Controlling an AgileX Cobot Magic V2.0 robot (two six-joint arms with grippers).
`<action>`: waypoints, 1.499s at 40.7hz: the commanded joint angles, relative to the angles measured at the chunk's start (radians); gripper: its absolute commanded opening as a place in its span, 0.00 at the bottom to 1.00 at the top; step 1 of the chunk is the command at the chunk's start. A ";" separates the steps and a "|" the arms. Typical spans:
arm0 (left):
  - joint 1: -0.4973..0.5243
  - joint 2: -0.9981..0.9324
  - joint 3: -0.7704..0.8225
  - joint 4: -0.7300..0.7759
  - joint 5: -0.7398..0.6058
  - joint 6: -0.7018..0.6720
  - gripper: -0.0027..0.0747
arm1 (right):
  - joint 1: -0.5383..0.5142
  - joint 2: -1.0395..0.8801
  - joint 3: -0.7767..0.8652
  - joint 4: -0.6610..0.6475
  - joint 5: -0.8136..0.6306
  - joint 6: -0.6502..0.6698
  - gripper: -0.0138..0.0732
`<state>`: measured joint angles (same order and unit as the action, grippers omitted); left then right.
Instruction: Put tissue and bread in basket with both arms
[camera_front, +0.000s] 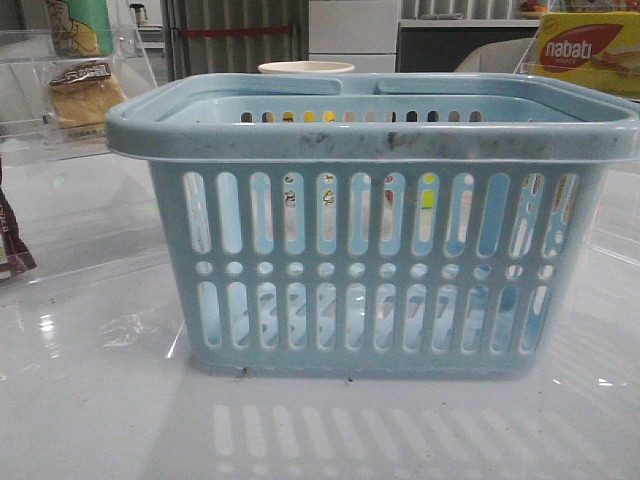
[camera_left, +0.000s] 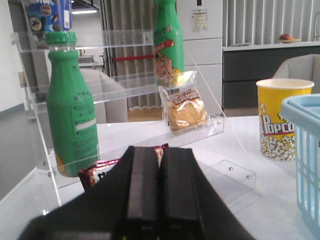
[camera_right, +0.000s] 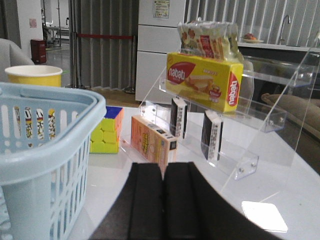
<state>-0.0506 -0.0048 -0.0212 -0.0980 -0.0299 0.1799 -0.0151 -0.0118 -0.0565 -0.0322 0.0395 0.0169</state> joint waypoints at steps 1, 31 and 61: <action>-0.007 -0.013 -0.110 -0.011 -0.086 -0.003 0.15 | -0.006 -0.009 -0.130 0.008 -0.005 0.001 0.19; -0.007 0.501 -0.729 -0.011 0.524 -0.003 0.15 | -0.006 0.579 -0.668 0.009 0.556 0.001 0.19; -0.007 0.718 -0.702 -0.021 0.544 -0.003 0.63 | -0.009 0.903 -0.668 0.008 0.534 0.002 0.75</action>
<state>-0.0506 0.7079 -0.6928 -0.1026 0.5918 0.1799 -0.0151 0.8768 -0.6888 -0.0261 0.6652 0.0193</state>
